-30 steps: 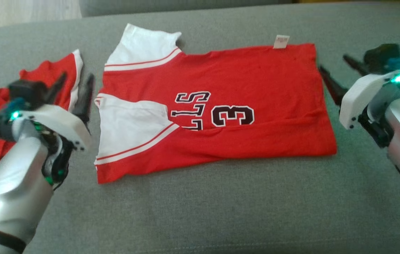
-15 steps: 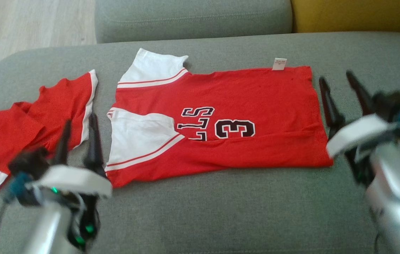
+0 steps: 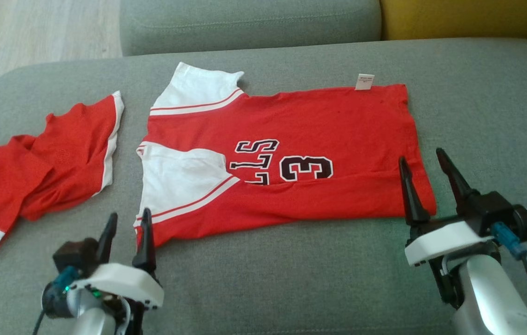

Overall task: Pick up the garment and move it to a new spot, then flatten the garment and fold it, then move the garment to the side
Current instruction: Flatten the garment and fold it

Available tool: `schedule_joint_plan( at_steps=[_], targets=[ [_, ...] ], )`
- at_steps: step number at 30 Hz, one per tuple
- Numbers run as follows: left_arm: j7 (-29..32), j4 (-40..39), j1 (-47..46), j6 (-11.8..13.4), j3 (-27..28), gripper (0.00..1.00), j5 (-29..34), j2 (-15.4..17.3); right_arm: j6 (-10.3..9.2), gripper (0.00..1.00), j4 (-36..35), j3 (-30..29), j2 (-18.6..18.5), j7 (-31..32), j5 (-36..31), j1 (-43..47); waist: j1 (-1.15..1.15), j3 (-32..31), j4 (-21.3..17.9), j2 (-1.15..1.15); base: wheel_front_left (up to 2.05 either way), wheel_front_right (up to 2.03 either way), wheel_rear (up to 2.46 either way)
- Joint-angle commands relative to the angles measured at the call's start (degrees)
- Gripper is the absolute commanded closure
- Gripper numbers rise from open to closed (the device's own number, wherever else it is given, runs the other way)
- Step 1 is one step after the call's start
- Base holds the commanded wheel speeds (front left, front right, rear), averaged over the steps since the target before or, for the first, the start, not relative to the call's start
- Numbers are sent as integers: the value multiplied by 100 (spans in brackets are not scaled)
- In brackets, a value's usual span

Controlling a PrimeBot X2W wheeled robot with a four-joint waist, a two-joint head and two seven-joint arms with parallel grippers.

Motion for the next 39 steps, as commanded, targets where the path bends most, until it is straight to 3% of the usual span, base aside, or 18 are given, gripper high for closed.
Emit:
schedule_joint_plan(
  at_steps=[1, 17, 22, 24, 29, 39],
  targets=[
    [-52, -63, -304, -32, 191, 0, 74, 38, 19, 0, -249, 88, 38, 19, -49, -98, 0, 21, -16, 0, 0, 0, 0],
    [429, 1981, -1115, 83, -86, 0, 374, 219, 19, 0, -836, 114, 123, 282, -204, -51, 0, 276, -258, 0, 0, 0, 0],
    [612, 2357, -1308, -5, -181, 0, 378, 247, 19, 0, -893, 85, 132, 343, -223, -56, 0, 336, -287, 0, 0, 0, 0],
    [595, 2454, -1378, -57, -215, 100, 375, 245, 19, 0, -859, 62, 135, 448, -215, -48, 0, 359, -274, 0, 0, 0, 0],
    [391, 2469, -1508, -108, -267, 100, 405, 255, 19, 0, -654, -103, 143, 869, -165, -36, 0, 392, -199, 0, 0, 0, 0],
    [-21, 1575, -1510, -98, -344, 100, 571, 294, 19, 0, 530, -925, 148, 2105, 305, -463, 0, 487, 97, 0, 0, 0, 0]
  ],
)
